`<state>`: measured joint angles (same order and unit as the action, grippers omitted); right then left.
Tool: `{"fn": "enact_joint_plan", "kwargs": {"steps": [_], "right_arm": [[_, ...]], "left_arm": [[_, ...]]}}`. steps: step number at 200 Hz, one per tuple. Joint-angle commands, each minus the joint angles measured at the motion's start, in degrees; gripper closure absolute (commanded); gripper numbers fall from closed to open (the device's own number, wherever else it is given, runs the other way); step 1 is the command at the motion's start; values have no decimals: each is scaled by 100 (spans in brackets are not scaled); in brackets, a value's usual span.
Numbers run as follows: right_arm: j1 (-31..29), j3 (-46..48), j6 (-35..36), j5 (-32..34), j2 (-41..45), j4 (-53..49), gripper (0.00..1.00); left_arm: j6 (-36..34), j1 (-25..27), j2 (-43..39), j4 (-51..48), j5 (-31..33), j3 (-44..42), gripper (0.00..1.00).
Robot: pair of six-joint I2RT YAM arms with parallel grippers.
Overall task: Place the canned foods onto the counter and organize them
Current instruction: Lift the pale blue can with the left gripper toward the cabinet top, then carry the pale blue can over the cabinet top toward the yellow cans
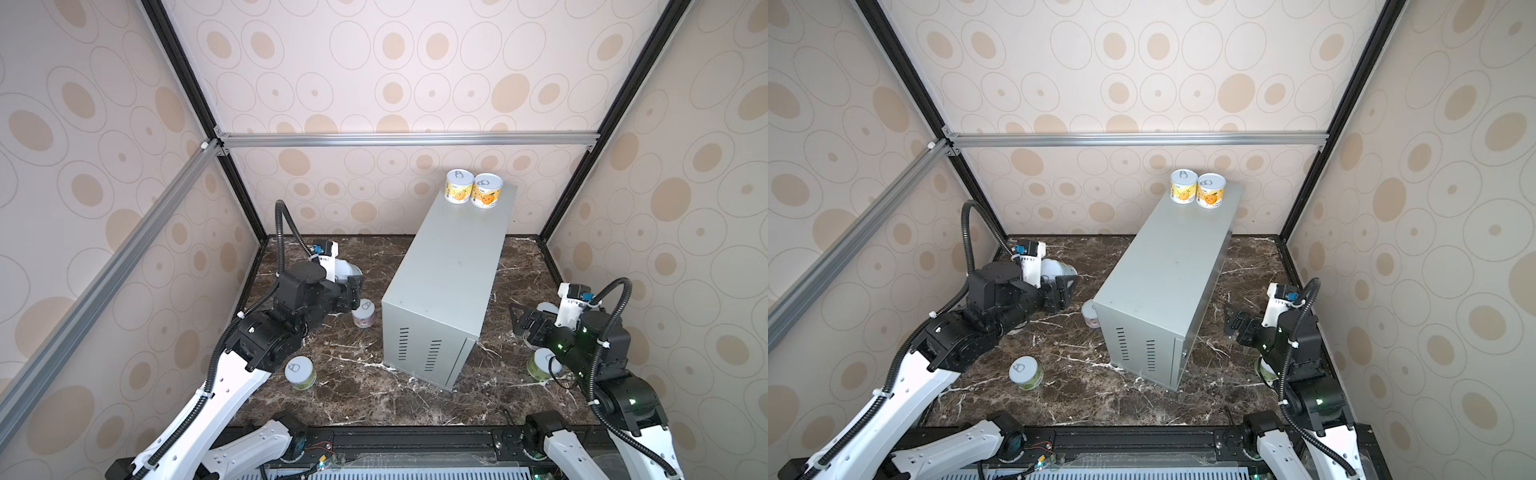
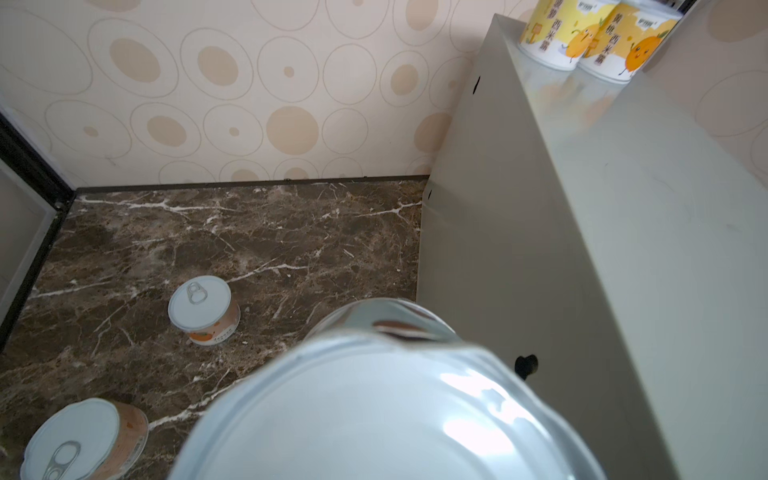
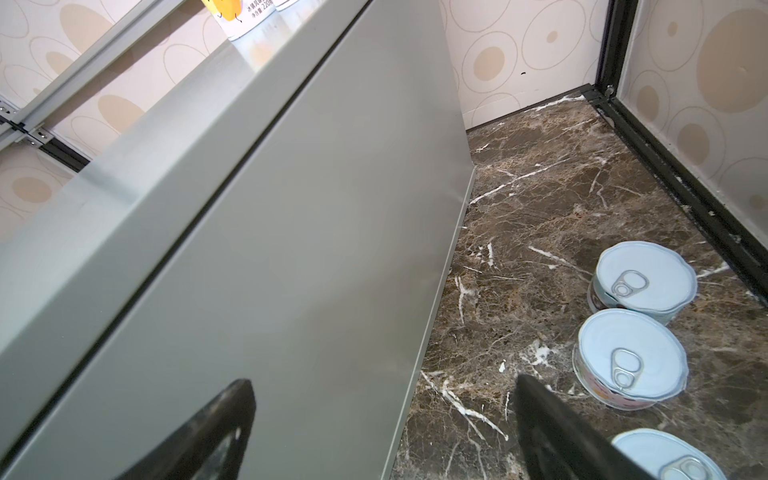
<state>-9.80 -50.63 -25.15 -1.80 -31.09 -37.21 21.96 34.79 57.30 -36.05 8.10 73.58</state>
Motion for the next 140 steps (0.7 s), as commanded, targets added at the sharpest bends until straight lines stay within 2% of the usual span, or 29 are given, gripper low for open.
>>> {"fn": "enact_joint_plan", "kwargs": {"steps": [1,84,140], "right_arm": [[-30,-198,202,-57,-44,99,1],[-30,-255,265,-180,-186,146,1],[-30,-216,300,-189,-151,185,1]], "left_arm": [[-294,28,196,154,-75,739,35],[-644,28,1603,-177,-739,2595,36],[-793,173,2369,-378,-977,3411,36]]}}
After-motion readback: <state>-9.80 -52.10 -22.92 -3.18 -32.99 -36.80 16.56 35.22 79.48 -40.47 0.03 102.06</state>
